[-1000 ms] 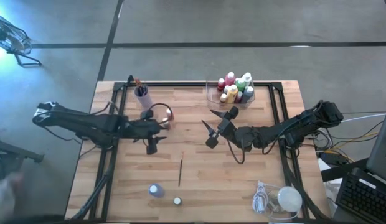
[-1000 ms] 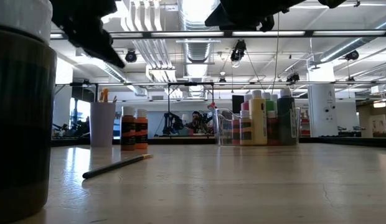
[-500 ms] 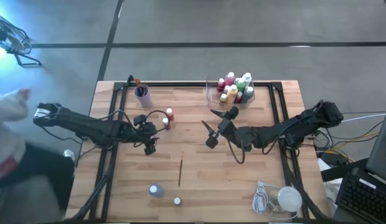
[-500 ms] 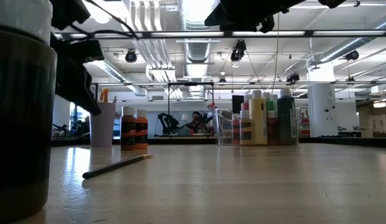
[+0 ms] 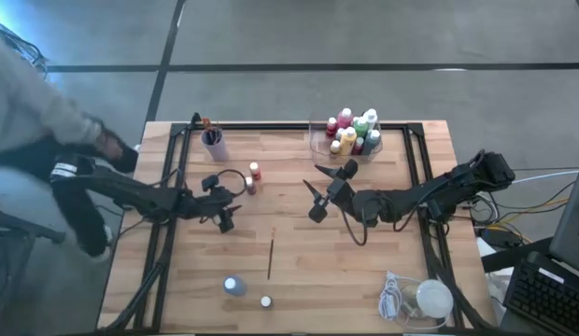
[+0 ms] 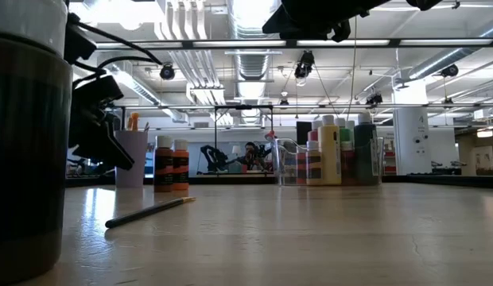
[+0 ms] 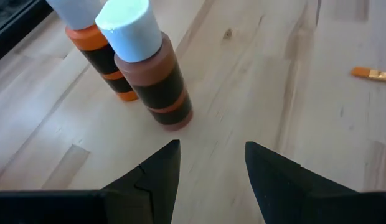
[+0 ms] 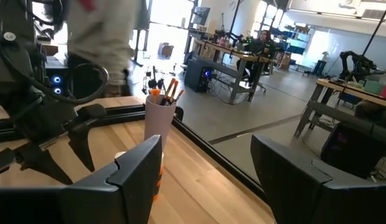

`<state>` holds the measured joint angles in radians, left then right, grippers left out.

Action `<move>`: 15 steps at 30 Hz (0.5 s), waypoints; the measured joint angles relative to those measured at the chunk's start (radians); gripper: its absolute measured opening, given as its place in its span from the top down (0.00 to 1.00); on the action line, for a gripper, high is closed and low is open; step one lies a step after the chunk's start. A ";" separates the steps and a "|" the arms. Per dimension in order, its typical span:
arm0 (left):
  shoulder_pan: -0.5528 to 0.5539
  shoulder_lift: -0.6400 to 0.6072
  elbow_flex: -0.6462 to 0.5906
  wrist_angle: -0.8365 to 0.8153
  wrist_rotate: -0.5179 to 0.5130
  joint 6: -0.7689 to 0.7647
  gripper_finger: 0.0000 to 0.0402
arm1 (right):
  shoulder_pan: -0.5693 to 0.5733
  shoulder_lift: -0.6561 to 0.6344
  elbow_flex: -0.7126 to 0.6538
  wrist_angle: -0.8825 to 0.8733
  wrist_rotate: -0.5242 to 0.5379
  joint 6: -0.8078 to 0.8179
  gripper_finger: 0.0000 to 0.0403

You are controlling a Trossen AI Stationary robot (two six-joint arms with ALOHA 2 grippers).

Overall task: Pick & Place Paint Supplies
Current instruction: Put the gold paint brush into the violet cup

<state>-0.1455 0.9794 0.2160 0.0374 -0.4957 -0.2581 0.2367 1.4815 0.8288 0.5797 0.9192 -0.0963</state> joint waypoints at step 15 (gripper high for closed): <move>0.037 0.000 -0.056 0.108 -0.083 0.000 0.43 | 0.000 0.000 0.000 0.000 0.000 0.011 0.31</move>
<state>-0.1088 0.9798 0.1596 0.1453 -0.5789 -0.2584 0.2367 1.4815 0.8284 0.5793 0.9192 -0.0853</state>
